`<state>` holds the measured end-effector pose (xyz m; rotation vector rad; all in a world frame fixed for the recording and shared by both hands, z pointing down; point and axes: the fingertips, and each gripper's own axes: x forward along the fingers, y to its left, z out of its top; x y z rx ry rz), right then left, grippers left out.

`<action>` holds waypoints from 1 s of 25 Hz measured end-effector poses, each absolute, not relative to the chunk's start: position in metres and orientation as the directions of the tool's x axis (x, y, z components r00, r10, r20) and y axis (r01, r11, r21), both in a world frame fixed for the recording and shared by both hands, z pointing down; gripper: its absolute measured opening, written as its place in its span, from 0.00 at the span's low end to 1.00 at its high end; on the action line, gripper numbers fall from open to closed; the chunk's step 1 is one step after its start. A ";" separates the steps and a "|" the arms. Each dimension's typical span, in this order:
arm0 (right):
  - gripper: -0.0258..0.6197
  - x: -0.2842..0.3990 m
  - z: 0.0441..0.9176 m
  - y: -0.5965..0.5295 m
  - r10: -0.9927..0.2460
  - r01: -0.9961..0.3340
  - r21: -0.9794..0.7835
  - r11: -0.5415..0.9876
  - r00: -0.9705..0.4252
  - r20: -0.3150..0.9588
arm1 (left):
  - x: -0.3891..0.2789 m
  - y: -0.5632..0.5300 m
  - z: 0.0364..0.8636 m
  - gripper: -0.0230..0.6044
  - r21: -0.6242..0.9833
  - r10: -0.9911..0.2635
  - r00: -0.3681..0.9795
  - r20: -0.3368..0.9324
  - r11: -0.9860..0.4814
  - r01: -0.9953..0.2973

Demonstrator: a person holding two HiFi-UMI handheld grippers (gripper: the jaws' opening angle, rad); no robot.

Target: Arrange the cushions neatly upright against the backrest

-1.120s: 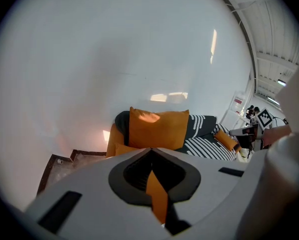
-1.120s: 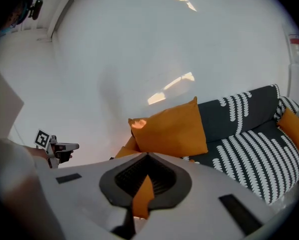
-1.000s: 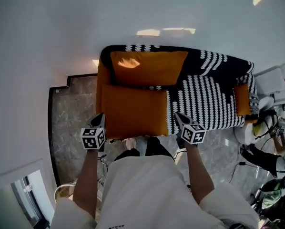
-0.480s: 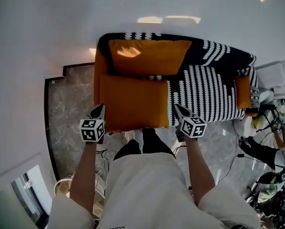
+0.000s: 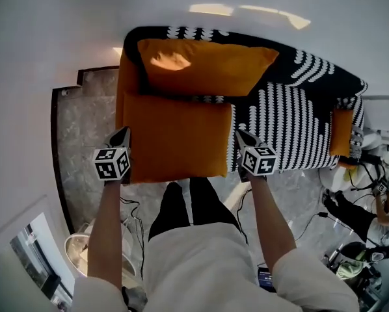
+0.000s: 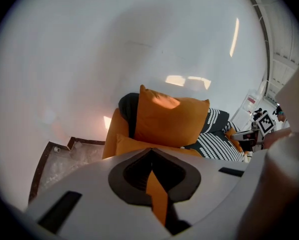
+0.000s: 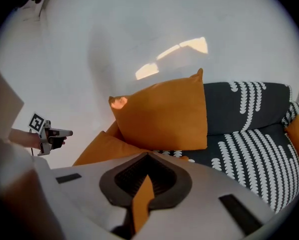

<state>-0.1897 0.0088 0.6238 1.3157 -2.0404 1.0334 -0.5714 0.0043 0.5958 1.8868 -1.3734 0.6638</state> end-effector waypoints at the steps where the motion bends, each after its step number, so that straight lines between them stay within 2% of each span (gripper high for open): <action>1: 0.08 -0.187 0.635 0.002 -0.520 -0.912 -0.326 0.250 -0.410 0.749 | -0.571 -0.002 0.604 0.07 0.228 -0.588 0.294 0.754 -0.185 -0.956; 8: 0.08 -0.174 0.711 -0.056 -0.457 -0.909 -0.313 0.274 -0.409 0.790 | -0.582 -0.048 0.662 0.07 0.193 -0.571 0.210 0.794 -0.091 -0.977; 15: 0.08 -0.158 0.767 -0.087 -0.406 -0.911 -0.303 0.278 -0.398 0.823 | -0.586 -0.065 0.699 0.08 0.122 -0.534 0.142 0.833 -0.073 -0.990; 17: 0.08 -0.154 0.778 -0.091 -0.397 -0.912 -0.314 0.263 -0.400 0.826 | -0.590 -0.074 0.702 0.19 0.108 -0.535 0.126 0.836 -0.065 -0.992; 22: 0.09 -0.152 0.807 -0.098 -0.352 -0.904 -0.348 0.248 -0.419 0.837 | -0.600 -0.102 0.715 0.37 0.070 -0.513 0.093 0.853 -0.064 -0.995; 24: 0.22 -0.152 0.817 -0.100 -0.330 -0.901 -0.363 0.237 -0.426 0.842 | -0.605 -0.112 0.722 0.41 0.075 -0.502 0.081 0.861 -0.033 -0.997; 25: 0.26 -0.151 0.823 -0.100 -0.319 -0.900 -0.369 0.231 -0.429 0.845 | -0.606 -0.116 0.725 0.42 0.078 -0.493 0.078 0.867 -0.021 -0.997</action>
